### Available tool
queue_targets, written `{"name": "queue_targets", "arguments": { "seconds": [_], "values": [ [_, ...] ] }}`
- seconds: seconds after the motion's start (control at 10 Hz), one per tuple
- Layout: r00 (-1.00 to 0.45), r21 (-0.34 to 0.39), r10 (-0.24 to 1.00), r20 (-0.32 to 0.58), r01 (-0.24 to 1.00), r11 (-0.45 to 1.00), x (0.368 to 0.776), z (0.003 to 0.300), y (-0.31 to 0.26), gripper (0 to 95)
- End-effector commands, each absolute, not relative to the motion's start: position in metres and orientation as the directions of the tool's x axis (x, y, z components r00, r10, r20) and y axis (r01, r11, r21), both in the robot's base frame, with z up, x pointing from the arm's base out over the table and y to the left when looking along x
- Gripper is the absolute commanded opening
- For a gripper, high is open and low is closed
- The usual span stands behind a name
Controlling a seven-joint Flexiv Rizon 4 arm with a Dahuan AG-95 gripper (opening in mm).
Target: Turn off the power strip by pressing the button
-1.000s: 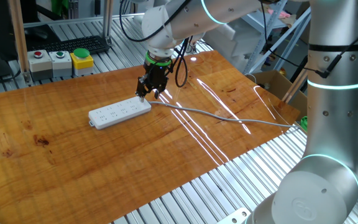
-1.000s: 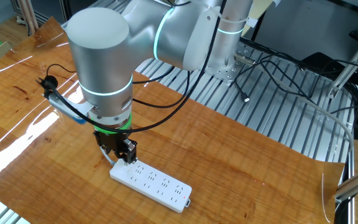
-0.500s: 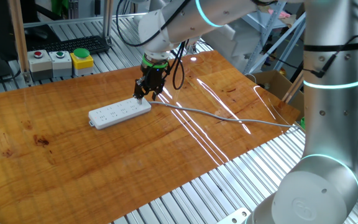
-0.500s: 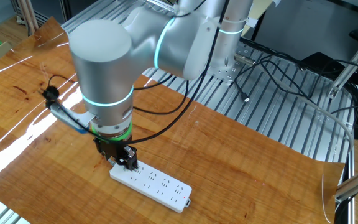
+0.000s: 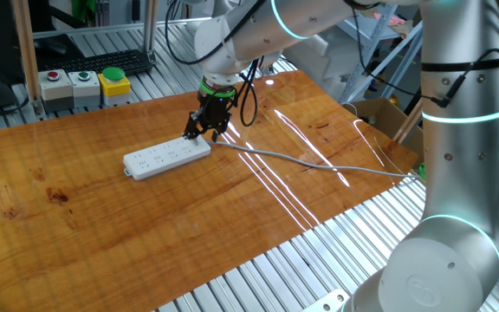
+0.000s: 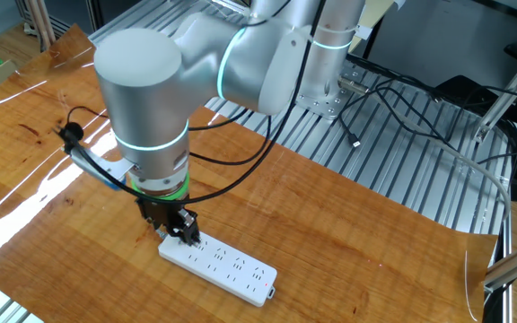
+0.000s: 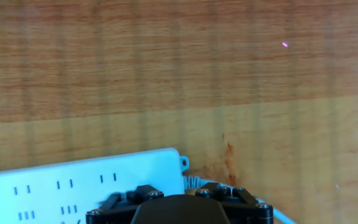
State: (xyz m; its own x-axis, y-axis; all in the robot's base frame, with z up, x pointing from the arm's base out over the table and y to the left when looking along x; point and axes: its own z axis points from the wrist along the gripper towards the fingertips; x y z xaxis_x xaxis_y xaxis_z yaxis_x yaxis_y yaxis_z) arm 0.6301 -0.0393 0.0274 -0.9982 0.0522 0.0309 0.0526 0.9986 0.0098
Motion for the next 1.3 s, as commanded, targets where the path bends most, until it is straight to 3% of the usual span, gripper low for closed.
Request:
{"name": "queue_targets", "arguments": {
  "seconds": [0.1, 0.7, 0.8, 0.9, 1.1, 1.3],
  "values": [
    [-0.997, 0.006, 0.048, 0.068, 0.048, 0.999, 0.632, 0.048, -0.043, 57.0],
    [-0.989, -0.026, 0.087, 0.121, 0.085, 0.996, 0.636, 0.071, -0.056, 57.0],
    [-0.989, -0.026, 0.089, 0.117, 0.086, 0.996, 0.636, 0.071, -0.056, 38.0],
    [-0.99, -0.026, 0.087, 0.115, 0.084, 0.996, 0.637, 0.07, -0.056, 38.0],
    [-0.992, -0.018, 0.062, 0.109, 0.061, 0.998, 0.64, 0.067, -0.054, 0.0],
    [-0.994, -0.017, 0.06, 0.092, 0.058, 0.998, 0.645, 0.061, -0.05, 0.0]
  ]
}}
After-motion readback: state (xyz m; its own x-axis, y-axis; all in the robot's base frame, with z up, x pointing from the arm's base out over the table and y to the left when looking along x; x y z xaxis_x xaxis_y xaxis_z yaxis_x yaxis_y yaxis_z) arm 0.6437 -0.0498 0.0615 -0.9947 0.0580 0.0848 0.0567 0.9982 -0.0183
